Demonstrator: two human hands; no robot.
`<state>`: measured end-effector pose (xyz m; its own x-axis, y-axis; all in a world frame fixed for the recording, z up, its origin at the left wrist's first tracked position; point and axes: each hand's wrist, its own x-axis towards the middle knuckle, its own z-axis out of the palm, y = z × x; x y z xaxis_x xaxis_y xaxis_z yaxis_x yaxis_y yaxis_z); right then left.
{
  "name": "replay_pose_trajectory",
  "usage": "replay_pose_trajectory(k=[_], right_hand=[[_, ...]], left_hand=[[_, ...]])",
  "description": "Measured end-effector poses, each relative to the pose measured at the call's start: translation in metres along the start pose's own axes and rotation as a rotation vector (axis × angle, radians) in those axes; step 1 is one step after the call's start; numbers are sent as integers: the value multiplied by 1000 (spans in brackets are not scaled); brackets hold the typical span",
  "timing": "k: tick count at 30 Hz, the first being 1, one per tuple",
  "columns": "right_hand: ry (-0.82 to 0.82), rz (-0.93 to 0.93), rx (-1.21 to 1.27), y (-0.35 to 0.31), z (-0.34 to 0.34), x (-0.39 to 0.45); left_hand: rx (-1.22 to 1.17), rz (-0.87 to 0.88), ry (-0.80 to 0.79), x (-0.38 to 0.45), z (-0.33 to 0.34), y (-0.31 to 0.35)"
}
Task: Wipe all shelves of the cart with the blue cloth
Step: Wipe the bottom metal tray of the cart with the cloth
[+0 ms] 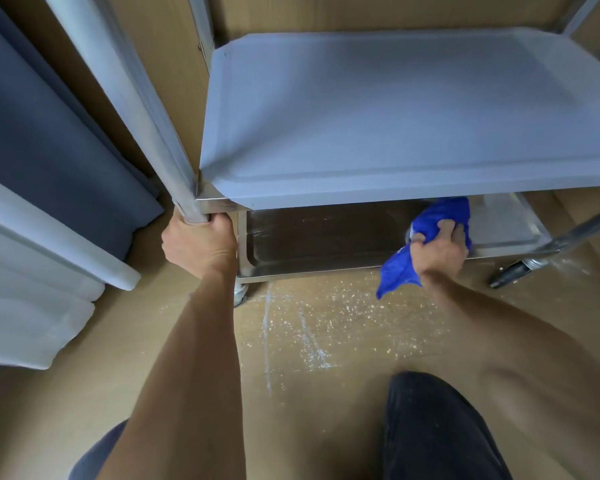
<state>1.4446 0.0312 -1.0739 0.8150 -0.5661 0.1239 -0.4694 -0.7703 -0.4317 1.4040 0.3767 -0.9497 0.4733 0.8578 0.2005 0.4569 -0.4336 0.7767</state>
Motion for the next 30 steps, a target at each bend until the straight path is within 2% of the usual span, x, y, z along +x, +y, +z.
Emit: replay_pose_trajectory(k=[4,6,11,13,17,20,23,25,28,30], right_hand=[[-121,-10,-57,-45,22,-31],[-218,-130,-33,-90,38,-65],[-420,-560,112,-194,70,-172],[-508,-630,131,-212,75,-192],[-455,-727,150,-202,79,-181],[-382,-610,208,-167,71,-162],[-205,-457,168,-110,52,-115],[-110,-273,130,-70,32,-73],[-108,-49,64,-39,14,-39],[-143,-76,38,-48,17,-50]], left_hand=[[-37,-4,-5,-2,1,1],[-31,-5,-16,-1,-2,2],[-3,-6,-64,1,-4,1],[-9,-20,-46,4,-2,1],[-11,-23,-55,7,-3,1],[9,18,-58,4,-3,2],[17,15,-97,0,-7,3],[14,23,-114,-2,-5,3],[-32,51,-90,-3,-2,5],[-36,65,-97,-4,-3,5]])
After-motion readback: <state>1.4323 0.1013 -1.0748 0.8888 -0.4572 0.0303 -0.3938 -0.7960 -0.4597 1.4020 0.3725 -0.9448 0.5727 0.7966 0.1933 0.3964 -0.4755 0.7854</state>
